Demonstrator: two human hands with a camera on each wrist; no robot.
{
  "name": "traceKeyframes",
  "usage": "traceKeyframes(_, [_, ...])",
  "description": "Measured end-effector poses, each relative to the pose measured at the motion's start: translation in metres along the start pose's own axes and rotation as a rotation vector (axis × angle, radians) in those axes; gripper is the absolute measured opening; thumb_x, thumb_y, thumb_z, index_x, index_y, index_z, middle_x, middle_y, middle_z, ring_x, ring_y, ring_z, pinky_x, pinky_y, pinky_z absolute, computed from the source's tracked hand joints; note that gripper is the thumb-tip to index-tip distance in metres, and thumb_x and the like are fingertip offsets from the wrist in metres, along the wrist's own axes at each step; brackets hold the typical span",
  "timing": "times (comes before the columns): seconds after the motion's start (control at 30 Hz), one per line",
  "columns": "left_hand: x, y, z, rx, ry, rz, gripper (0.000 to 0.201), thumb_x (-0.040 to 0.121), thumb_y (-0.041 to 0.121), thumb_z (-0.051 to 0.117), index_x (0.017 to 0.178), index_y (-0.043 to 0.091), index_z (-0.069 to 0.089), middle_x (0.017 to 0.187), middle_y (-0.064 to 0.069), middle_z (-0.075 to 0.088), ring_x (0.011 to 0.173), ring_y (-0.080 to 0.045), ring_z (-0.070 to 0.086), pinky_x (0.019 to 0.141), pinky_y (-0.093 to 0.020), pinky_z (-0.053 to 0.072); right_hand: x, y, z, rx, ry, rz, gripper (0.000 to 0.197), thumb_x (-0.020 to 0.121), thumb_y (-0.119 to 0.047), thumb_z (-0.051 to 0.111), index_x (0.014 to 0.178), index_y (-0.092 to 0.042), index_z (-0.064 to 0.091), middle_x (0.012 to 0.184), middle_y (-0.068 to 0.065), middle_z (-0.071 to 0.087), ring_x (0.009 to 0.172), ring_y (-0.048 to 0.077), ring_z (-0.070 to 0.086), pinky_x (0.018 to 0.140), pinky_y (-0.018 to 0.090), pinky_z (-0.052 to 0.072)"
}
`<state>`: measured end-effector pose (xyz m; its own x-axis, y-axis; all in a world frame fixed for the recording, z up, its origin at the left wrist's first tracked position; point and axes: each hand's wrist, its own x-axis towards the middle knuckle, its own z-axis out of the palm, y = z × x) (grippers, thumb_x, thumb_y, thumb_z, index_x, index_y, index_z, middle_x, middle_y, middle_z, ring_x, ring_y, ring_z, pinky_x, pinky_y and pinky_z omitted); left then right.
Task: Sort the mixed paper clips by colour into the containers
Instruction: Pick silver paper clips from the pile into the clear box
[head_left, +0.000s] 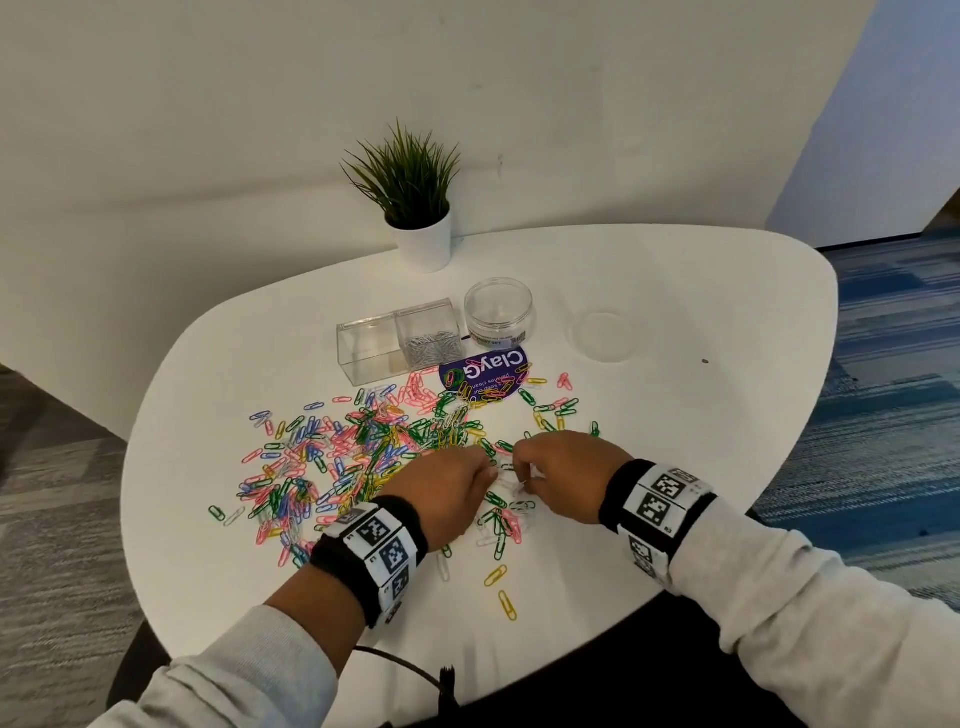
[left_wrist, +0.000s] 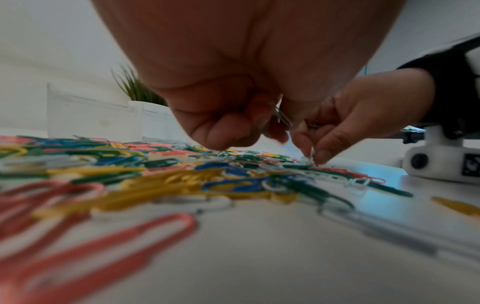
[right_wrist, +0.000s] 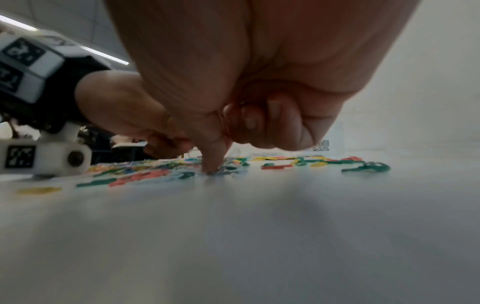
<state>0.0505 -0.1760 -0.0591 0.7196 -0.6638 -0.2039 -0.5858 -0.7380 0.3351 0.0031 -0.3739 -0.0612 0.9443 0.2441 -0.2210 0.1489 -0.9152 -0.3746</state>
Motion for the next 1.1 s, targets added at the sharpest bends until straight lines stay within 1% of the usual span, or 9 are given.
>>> traceKeyframes(0.17, [-0.001,0.002,0.005,0.044,-0.005,0.132,0.025,0.101,0.037,0.047,0.114,0.024,0.065,0.112,0.001,0.066,0.102,-0.021,0.060,0.082,-0.027,0.046,-0.003,0.012,-0.015,0.272,0.090,0.085,0.013,0.088,-0.025,0.067,0.082,-0.026,0.056,0.078,-0.010,0.055,0.072,0.008,0.051,0.068,0.026,0.040])
traceKeyframes(0.3, [0.000,0.000,0.006,0.044,0.057,0.094,0.019,0.099,0.036,0.051,0.107,0.025,0.064,0.106,0.003,0.064,0.098,-0.022,0.061,0.074,-0.025,0.042,-0.007,0.020,-0.022,1.223,0.066,0.275,0.020,0.086,0.000,0.043,0.073,-0.015,0.046,0.061,0.000,0.041,0.050,0.013,0.032,0.044,0.022,0.023])
traceKeyframes(0.4, [-0.001,0.000,0.004,0.017,0.094,0.086,0.022,0.099,0.036,0.050,0.114,0.026,0.061,0.113,0.003,0.063,0.101,-0.021,0.061,0.077,-0.026,0.043,-0.013,0.026,-0.028,1.638,0.037,0.279,0.014,0.073,-0.003,0.039,0.079,-0.009,0.051,0.065,0.007,0.043,0.053,0.017,0.034,0.046,0.025,0.019])
traceKeyframes(0.57, [0.001,0.003,0.003,0.070,0.043,0.124,0.030,0.100,0.038,0.047,0.121,0.026,0.064,0.120,0.001,0.064,0.105,-0.022,0.063,0.088,-0.035,0.052,-0.003,0.019,-0.029,1.326,0.115,0.365,0.020,0.085,0.006,0.041,0.080,-0.008,0.055,0.065,0.004,0.050,0.052,0.014,0.038,0.046,0.023,0.025])
traceKeyframes(0.63, [0.003,0.004,0.004,0.103,0.016,0.134,0.024,0.100,0.031,0.046,0.111,0.024,0.066,0.109,0.001,0.064,0.095,-0.024,0.063,0.080,-0.036,0.053,-0.001,0.016,-0.026,0.867,0.099,0.298,0.011,0.088,-0.005,0.057,0.080,-0.011,0.059,0.064,-0.006,0.054,0.057,0.013,0.043,0.050,0.022,0.031])
traceKeyframes(0.73, [0.005,0.003,0.004,0.150,0.017,0.142,0.018,0.096,0.023,0.045,0.097,0.023,0.063,0.095,0.001,0.062,0.082,-0.024,0.059,0.070,-0.037,0.052,-0.001,0.012,-0.018,0.243,0.008,0.191,0.009,0.087,-0.028,0.068,0.094,-0.022,0.065,0.085,-0.015,0.055,0.080,0.005,0.053,0.065,0.019,0.035])
traceKeyframes(0.83, [0.005,0.002,0.005,0.143,0.021,0.125,0.014,0.095,0.021,0.045,0.095,0.022,0.059,0.088,0.002,0.061,0.074,-0.021,0.054,0.064,-0.031,0.047,-0.002,0.009,-0.012,0.152,-0.039,0.189,0.019,0.087,-0.034,0.070,0.105,-0.029,0.063,0.106,-0.009,0.059,0.104,0.012,0.056,0.078,0.022,0.036])
traceKeyframes(0.9, [0.004,0.002,0.007,0.130,0.025,0.126,0.012,0.096,0.023,0.045,0.092,0.022,0.056,0.083,0.002,0.060,0.070,-0.019,0.051,0.060,-0.029,0.042,-0.001,0.008,-0.011,0.171,-0.038,0.192,0.017,0.087,-0.032,0.070,0.103,-0.029,0.064,0.107,-0.009,0.059,0.106,0.013,0.056,0.080,0.023,0.037])
traceKeyframes(1.1, [0.005,-0.012,-0.004,-0.138,-0.035,-0.005,0.008,0.097,0.031,0.050,0.093,0.028,0.056,0.091,0.010,0.063,0.081,-0.010,0.060,0.071,-0.029,0.050,0.003,0.009,-0.011,0.187,-0.098,0.220,0.006,0.090,-0.027,0.066,0.093,-0.024,0.062,0.081,-0.015,0.048,0.074,0.003,0.048,0.059,0.016,0.033])
